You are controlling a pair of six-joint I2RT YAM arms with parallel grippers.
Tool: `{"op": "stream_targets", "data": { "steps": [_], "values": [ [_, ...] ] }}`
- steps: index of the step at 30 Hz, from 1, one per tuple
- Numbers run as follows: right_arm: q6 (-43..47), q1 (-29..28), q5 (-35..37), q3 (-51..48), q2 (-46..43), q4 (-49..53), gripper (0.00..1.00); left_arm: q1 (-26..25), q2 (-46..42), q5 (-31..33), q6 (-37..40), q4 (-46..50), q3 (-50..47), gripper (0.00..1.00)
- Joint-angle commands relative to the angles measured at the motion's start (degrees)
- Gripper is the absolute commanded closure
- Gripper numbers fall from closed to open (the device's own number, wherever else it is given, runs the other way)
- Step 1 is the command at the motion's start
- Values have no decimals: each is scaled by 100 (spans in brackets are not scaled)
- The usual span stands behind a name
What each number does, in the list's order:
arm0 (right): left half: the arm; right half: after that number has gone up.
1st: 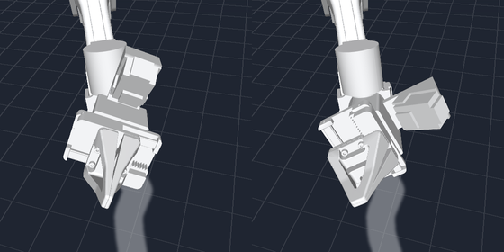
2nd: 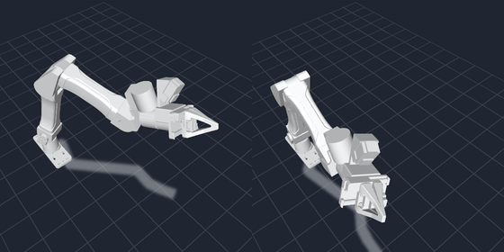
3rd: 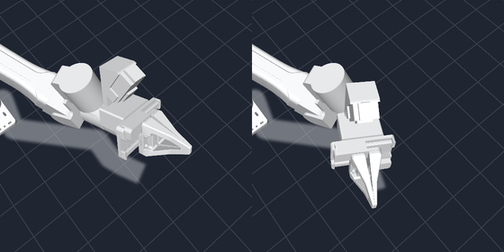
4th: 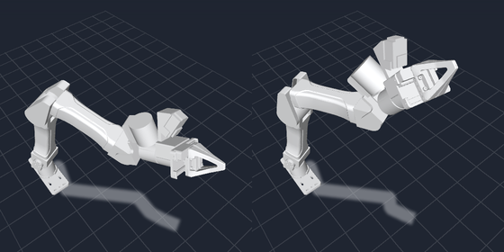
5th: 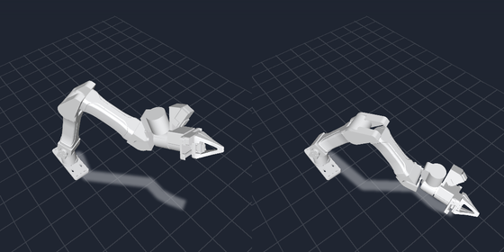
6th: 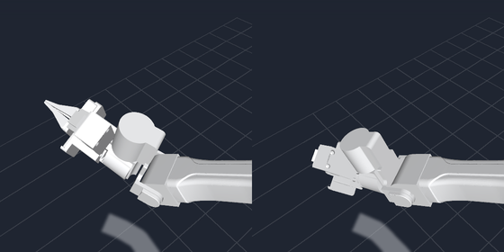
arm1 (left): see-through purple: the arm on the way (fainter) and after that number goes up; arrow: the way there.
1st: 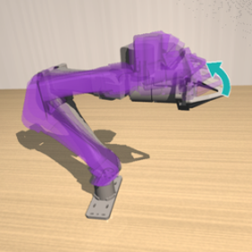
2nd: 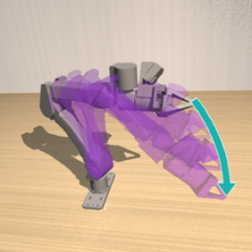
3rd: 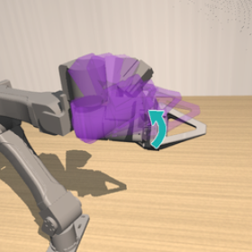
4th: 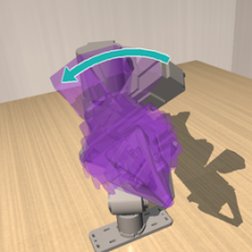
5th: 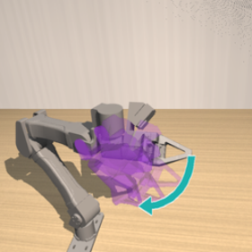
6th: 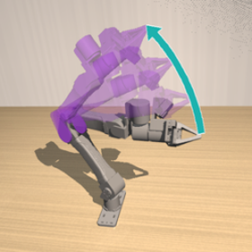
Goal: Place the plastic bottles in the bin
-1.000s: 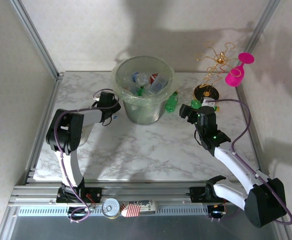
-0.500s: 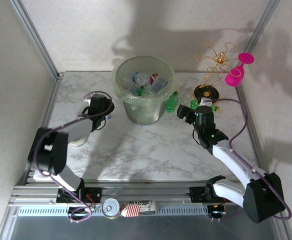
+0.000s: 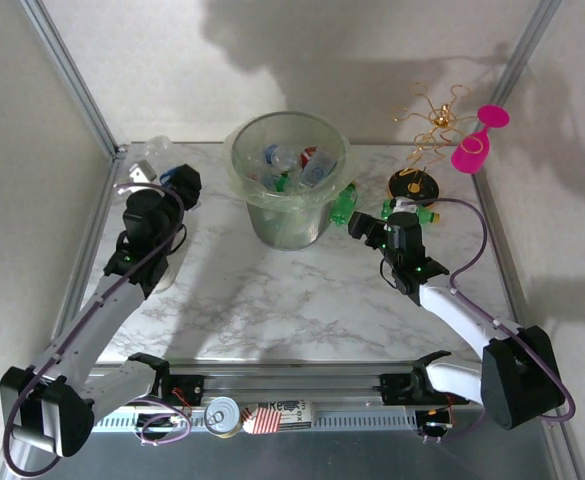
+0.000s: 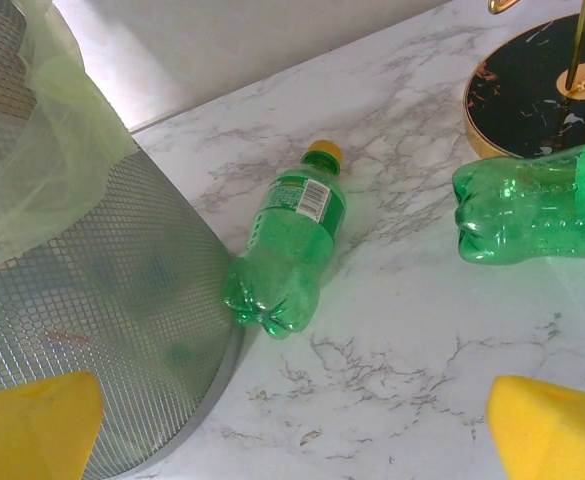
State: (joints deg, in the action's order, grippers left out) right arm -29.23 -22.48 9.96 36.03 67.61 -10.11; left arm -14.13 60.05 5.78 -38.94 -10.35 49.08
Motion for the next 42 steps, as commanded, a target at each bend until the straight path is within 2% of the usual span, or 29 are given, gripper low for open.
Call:
{"op": "stream_targets", "data": {
  "steps": [1,6,13,26,29,34,42],
  "values": [
    [-39,33,-87,-33,13,-176,1,-160,113,-487,233,-209,558,42],
    [-31,41,-44,-52,-141,-102,1,-527,852,-864,805,130,1622,42],
    [14,42,52,-87,-520,138,1,-1256,2126,-968,1526,907,3035,42],
    [102,51,51,-81,-777,374,1,-1926,3706,-600,2027,1934,4308,39],
    [93,51,43,-87,-779,378,1,-1996,3851,-468,2103,2097,4442,30],
    [84,51,32,-85,-762,389,1,-2041,3727,-282,2097,2053,4398,2],
    [60,57,11,-18,-621,387,1,-2041,2617,169,1936,1006,3394,0]
  ]
}}
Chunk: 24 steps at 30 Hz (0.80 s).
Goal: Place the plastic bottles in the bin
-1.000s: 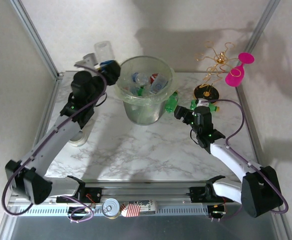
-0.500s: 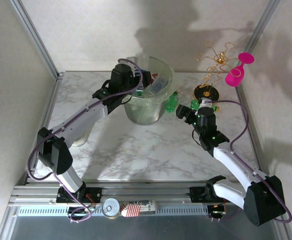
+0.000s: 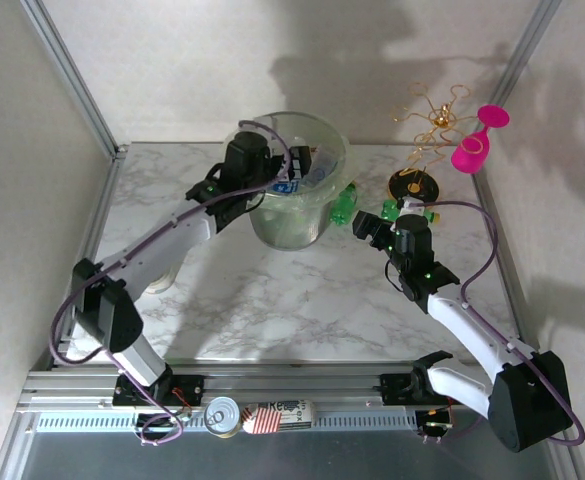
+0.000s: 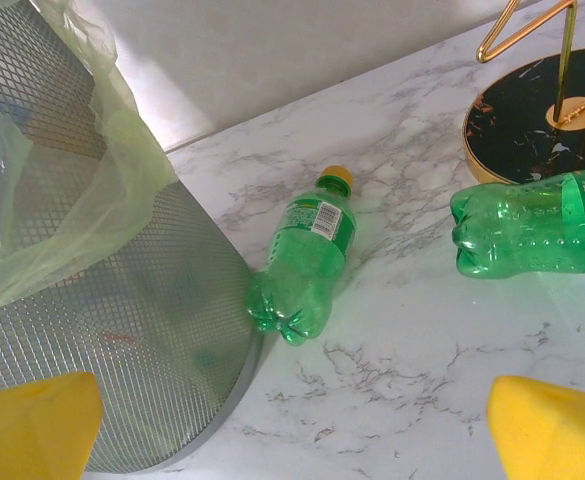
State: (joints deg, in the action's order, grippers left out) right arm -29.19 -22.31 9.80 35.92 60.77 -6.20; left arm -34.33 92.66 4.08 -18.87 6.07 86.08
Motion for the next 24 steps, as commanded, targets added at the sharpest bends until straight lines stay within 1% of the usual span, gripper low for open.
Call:
{"op": "stream_targets", "data": {
  "steps": [1,5,9,14,18,21,24],
  "values": [
    [33,42,26,3,97,-13,1,-21,-854,418,-81,-855,-536,0],
    [-90,40,24,92,315,-4,1,-13,-1656,862,-108,-1591,-1419,1],
    [-214,40,-52,194,627,-56,1,9,-2415,1539,-137,-2163,-2368,1],
    [-324,59,-156,332,1125,-236,1,138,-3220,2264,-445,-2449,-3555,0],
    [-388,116,-321,586,1693,-384,1,373,-3727,2553,-1107,-2452,-4513,0],
    [-392,170,-415,897,2228,-516,1,567,-4030,2526,-1749,-2448,-5212,0],
    [-403,255,-561,1280,2805,-674,1,693,-4250,2493,-2285,-2715,-5830,0]
  ]
}}
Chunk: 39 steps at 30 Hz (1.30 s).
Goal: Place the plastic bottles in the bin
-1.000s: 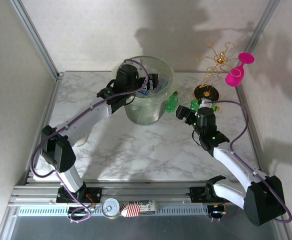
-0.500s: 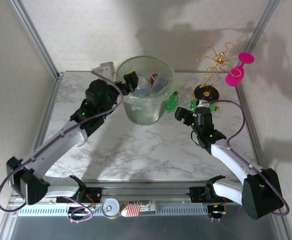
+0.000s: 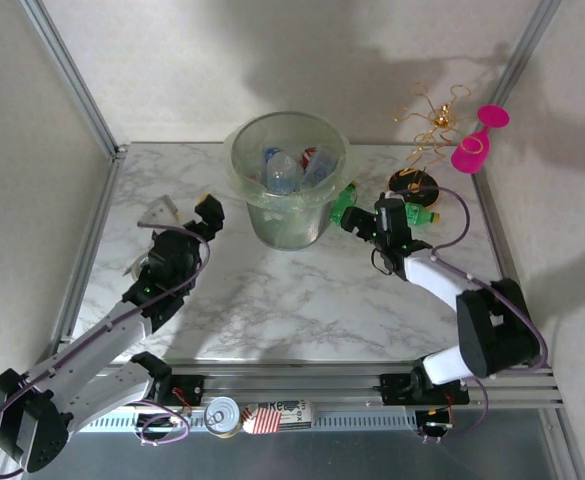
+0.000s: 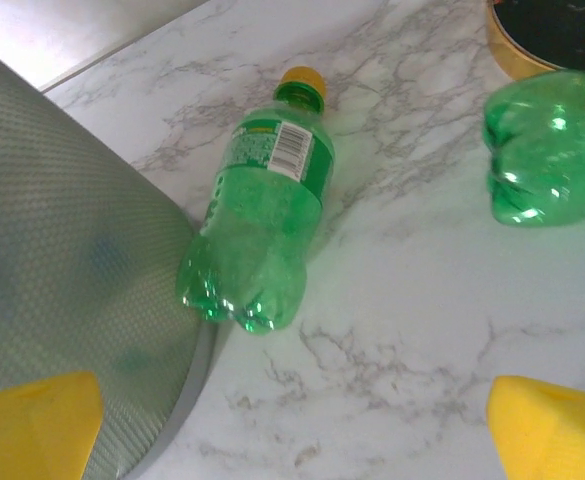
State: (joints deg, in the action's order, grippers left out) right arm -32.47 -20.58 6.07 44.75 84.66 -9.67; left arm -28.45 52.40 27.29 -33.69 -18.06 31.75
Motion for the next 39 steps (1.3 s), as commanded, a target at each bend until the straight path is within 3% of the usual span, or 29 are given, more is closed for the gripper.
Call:
{"op": "stream_targets", "data": {
  "steps": [1,6,12,25,39],
  "values": [
    [-76,110,-227,536,610,-354,1,134,-268,134,-957,-376,-556,0],
    [-58,238,-416,1525,1680,-178,1,195,-300,-148,-1511,-724,-1080,0],
    [-27,262,-487,2402,2590,67,1,226,-155,-350,-1493,-607,-1109,0],
    [-163,265,-859,2619,3246,142,7,261,-115,-426,-1554,-584,-1232,0],
    [82,261,-1121,1726,2773,-13,41,278,-107,-436,-1573,-592,-1181,0]
  ]
}}
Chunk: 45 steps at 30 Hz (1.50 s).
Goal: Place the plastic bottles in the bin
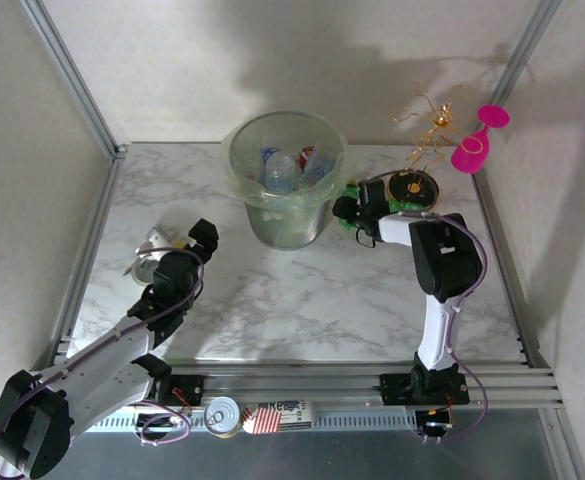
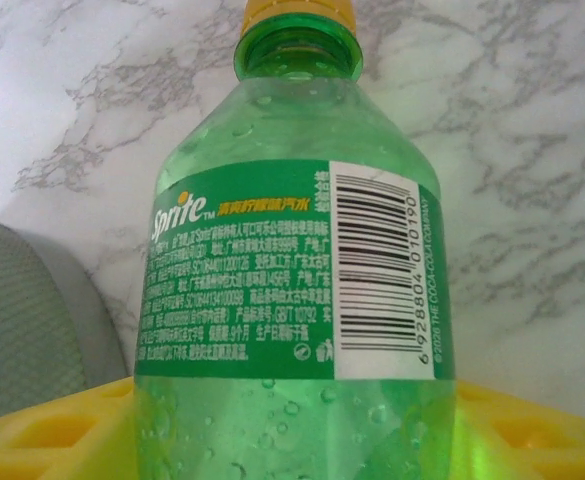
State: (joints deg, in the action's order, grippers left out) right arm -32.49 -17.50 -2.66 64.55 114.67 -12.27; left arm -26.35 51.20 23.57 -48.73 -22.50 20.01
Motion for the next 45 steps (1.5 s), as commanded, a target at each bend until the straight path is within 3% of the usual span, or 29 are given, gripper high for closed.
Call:
{"op": "stream_targets", "data": {
  "steps": [1,10,16,24,27,33,36,40,45],
  "values": [
    [100,-48,-282,-320,-316,247,42,68,14,-63,-74,-145,-1,0],
    [349,-48,-314,-1091,-1776,361,46,77,84,-83,-181,-218,95,0],
    [734,-43,28,-1390,-3144,842,46,81,369,-215,-191,-392,191,0],
    [1286,-48,609,-1104,-4764,1346,47,88,730,-414,-242,-663,217,0],
    [1432,-43,357,-838,-5102,1261,47,95,794,-446,-243,-685,208,0],
    [1413,-53,-1347,-83,-4825,763,48,108,732,-448,-199,-627,162,0],
    [1258,-140,-1748,361,-4318,568,48,109,593,-411,-192,-551,104,0],
    [1358,-476,-1642,1069,-3524,709,48,113,265,-282,-148,-312,4,0],
    [1749,-971,-989,2152,-2565,1478,47,137,-305,-18,-43,92,-106,0]
  ]
}}
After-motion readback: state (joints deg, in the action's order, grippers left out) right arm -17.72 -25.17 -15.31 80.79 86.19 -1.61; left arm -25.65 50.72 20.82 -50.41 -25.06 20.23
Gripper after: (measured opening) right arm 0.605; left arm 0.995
